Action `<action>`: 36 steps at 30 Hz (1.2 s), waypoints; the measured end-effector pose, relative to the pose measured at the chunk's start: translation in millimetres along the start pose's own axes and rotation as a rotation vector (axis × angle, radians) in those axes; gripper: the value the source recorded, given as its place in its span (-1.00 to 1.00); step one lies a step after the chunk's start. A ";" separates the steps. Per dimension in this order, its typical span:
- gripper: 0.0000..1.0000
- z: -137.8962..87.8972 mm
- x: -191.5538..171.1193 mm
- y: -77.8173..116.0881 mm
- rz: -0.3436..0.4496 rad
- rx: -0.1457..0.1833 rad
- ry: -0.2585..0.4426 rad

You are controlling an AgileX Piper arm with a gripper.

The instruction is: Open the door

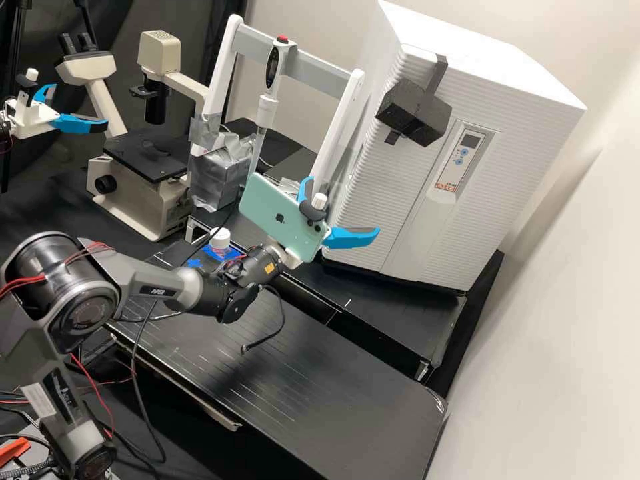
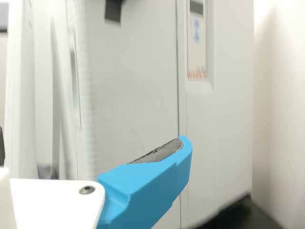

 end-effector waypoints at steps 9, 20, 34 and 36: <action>1.00 -21.7 31.0 15.3 0.009 0.011 -0.005; -1.00 -26.8 52.4 17.1 0.002 -0.024 -0.020; -1.00 -25.6 59.6 18.3 0.006 -0.025 -0.021; -1.00 -24.6 61.1 19.2 0.008 -0.026 -0.023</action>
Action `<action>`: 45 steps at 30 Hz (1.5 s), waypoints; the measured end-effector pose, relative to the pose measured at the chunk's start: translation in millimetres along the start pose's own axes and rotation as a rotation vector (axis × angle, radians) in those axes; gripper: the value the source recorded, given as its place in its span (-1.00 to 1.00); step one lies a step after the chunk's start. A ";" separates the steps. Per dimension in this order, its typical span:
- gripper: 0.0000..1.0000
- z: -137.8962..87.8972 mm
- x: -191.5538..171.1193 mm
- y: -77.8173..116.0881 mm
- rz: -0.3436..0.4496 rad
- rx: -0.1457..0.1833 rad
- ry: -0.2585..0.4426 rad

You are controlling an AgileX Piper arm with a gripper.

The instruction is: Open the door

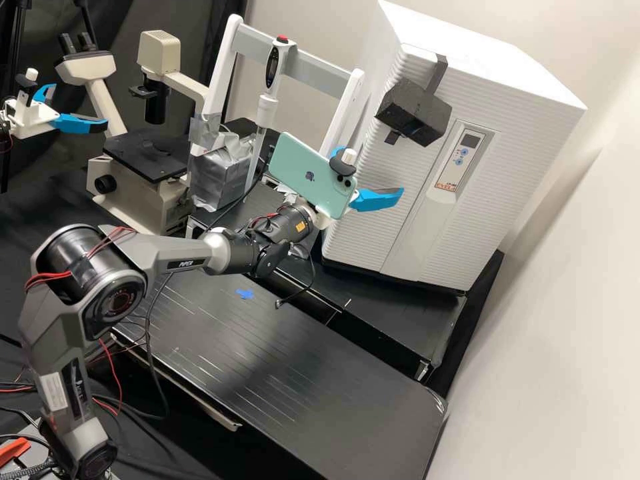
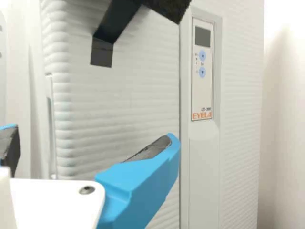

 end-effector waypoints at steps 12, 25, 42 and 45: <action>-1.00 5.4 5.8 3.1 0.010 -0.007 -0.011; -1.00 6.8 5.6 3.8 -0.011 -0.005 -0.003; -1.00 17.3 -2.8 9.4 -0.021 0.011 0.027; -1.00 16.9 -2.7 9.7 -0.019 0.011 0.030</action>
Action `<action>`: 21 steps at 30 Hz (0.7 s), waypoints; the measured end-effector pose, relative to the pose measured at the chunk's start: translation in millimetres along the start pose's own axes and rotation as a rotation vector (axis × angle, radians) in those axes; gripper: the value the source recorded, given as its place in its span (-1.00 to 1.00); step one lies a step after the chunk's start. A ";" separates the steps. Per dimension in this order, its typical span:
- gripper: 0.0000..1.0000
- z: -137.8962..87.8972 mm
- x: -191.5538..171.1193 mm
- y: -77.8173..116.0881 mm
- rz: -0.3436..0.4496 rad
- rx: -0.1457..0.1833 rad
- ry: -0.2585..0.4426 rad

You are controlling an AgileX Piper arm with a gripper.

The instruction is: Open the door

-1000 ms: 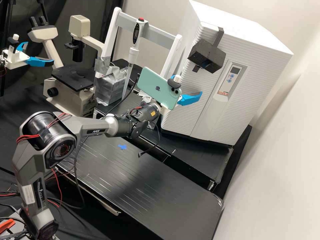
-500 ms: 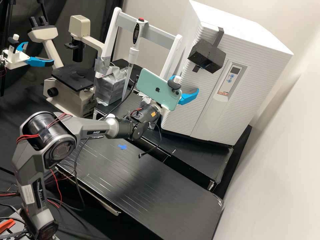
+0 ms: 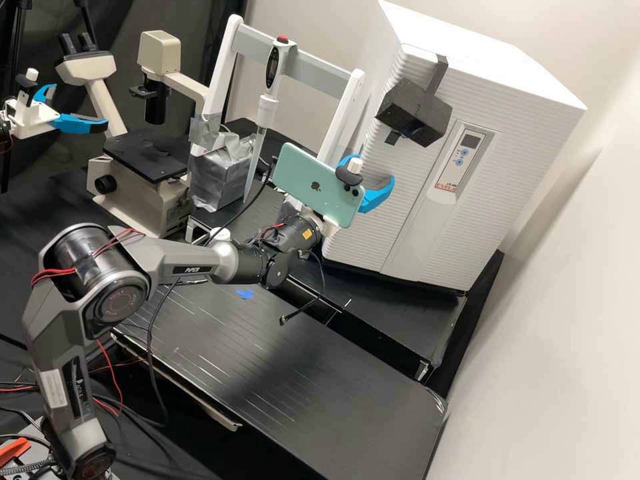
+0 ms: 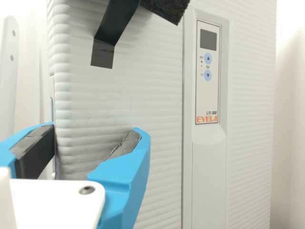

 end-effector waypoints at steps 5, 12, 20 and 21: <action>-1.00 0.8 -1.7 -1.3 0.001 0.001 0.005; -1.00 0.3 -3.3 -1.2 0.002 0.002 0.008; -1.00 4.6 -13.7 2.0 0.008 -0.017 0.018; -1.00 5.7 -15.7 2.7 0.011 -0.020 0.017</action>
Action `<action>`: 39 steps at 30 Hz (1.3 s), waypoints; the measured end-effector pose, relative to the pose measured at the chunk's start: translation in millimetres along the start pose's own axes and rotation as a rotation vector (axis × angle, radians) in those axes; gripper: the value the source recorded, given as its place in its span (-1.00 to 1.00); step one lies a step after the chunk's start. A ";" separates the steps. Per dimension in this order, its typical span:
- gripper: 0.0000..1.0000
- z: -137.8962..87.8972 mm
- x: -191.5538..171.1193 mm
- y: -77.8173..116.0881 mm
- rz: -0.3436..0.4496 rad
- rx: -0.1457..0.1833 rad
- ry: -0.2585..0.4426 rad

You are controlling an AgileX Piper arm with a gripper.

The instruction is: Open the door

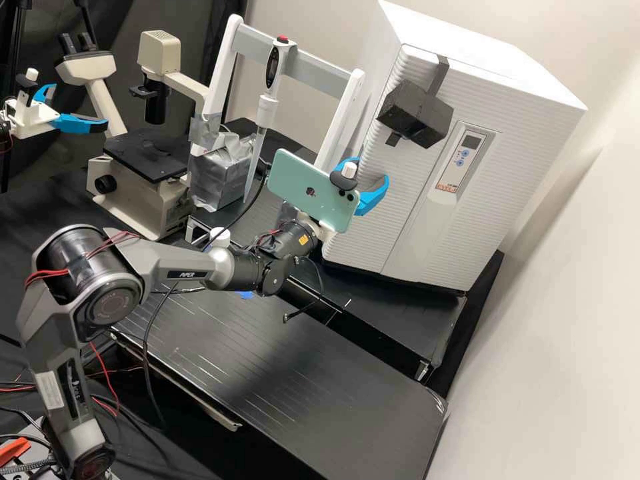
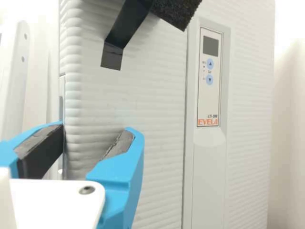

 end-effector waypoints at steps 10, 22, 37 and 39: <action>-1.00 12.0 -24.3 10.4 0.035 -0.005 0.012; -1.00 37.0 -74.0 34.4 0.160 0.030 -0.051; 1.00 51.5 -90.3 45.6 0.245 0.036 -0.093; 1.00 51.6 -96.6 48.5 0.260 0.026 -0.104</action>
